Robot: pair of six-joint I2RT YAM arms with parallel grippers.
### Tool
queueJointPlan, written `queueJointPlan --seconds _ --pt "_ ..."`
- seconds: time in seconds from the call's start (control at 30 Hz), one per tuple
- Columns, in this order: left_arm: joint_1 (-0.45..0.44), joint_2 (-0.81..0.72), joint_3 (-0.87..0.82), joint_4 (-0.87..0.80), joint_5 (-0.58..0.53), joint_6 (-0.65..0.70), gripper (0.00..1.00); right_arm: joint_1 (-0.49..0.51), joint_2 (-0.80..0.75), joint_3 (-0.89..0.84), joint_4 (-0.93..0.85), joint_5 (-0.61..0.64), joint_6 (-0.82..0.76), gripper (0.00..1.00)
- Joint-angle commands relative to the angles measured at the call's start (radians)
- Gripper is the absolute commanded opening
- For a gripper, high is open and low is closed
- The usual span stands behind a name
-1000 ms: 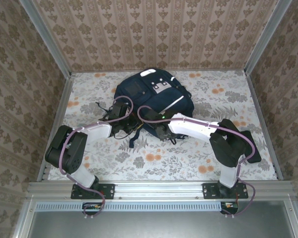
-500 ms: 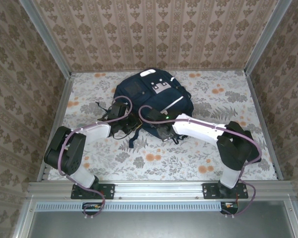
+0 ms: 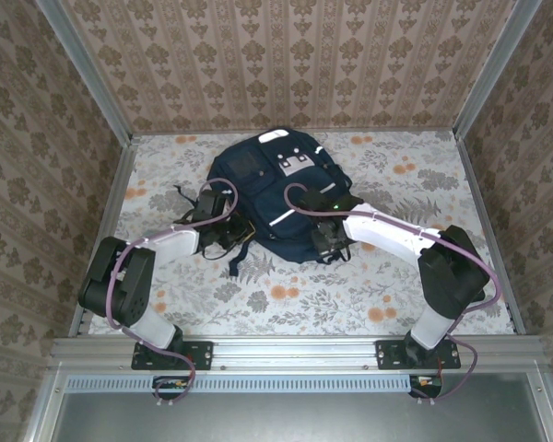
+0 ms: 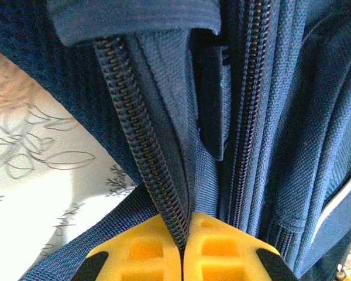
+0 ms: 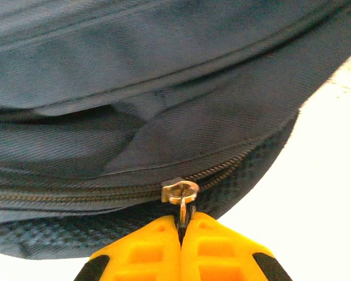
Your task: Pack books, pencil case, and school supplies into a backpack
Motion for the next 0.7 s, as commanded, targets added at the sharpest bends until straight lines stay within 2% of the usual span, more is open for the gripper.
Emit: queueJointPlan --seconds 0.0,0.13,0.17,0.23,0.4,0.53,0.67 --pt "0.045 -0.033 0.053 -0.084 -0.056 0.06 0.17 0.051 -0.023 0.007 0.086 -0.225 -0.029 0.0" --pt "0.093 -0.123 0.053 -0.229 -0.106 0.069 0.5 0.102 0.006 0.019 0.237 -0.431 0.028 0.0" --pt "0.105 -0.154 0.047 -0.278 -0.119 0.057 0.56 0.112 0.02 0.026 0.271 -0.475 0.046 0.0" --pt "0.123 -0.213 0.037 -0.356 -0.14 0.038 0.63 0.124 0.052 0.047 0.354 -0.546 0.065 0.0" --pt "0.134 -0.357 -0.034 -0.402 -0.122 -0.033 0.71 0.131 0.153 0.132 0.432 -0.623 0.091 0.0" --pt "0.132 -0.408 -0.13 -0.289 -0.024 -0.143 0.71 0.129 0.191 0.177 0.429 -0.623 0.094 0.0" --pt "0.112 -0.423 -0.177 -0.219 -0.001 -0.214 0.68 0.129 0.186 0.165 0.43 -0.623 0.094 0.0"
